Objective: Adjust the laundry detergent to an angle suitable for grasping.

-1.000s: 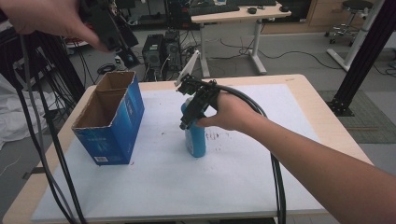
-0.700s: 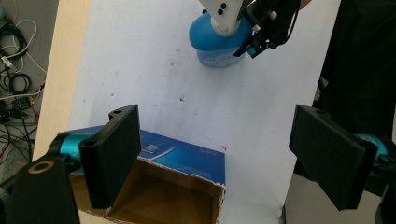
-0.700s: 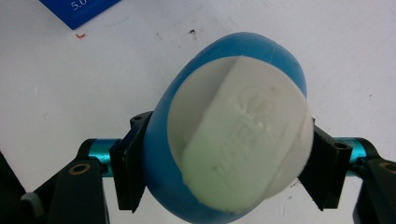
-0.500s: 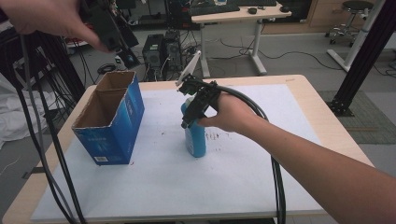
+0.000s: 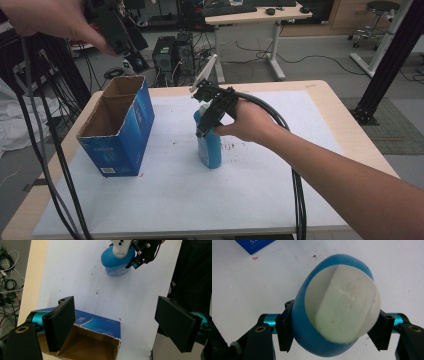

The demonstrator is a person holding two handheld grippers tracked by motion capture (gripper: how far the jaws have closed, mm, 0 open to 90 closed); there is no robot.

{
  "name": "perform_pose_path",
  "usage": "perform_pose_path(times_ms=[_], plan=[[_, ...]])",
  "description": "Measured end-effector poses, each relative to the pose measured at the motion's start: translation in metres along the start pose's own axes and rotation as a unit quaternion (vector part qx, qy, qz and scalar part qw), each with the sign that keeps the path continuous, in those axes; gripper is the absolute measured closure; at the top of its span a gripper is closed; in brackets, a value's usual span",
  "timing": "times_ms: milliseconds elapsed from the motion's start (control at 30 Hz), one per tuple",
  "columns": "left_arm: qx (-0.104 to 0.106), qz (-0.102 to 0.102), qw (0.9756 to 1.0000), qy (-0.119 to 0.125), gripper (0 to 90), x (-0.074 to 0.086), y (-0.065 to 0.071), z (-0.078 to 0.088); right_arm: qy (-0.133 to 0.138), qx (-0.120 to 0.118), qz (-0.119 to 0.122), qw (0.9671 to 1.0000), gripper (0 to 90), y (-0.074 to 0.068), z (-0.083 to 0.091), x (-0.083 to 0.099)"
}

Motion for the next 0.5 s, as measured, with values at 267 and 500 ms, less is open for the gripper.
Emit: perform_pose_path(times_ms=[267,500], plan=[[0.001,-0.001,1.0,-0.001,17.0,-0.0009,0.0004,-0.0007,0.003,-0.001,0.004,1.0,36.7,0.0014,0.002,0.0013],[0.001,-0.001,1.0,-0.001,17.0,-0.0009,0.0004,-0.0007,0.004,-0.003,0.01,0.9999,38.0,0.0014,0.0027,0.0017]])
Point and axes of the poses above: each handheld gripper's, and its own axes: z roughly backward along the jaws, x roughly out of its underside, y roughly to its right, the point moved 6 cm from there along -z, roughly forward along the jaws, and after that the axes turned 12 degrees about y, right-handed, at the moved point
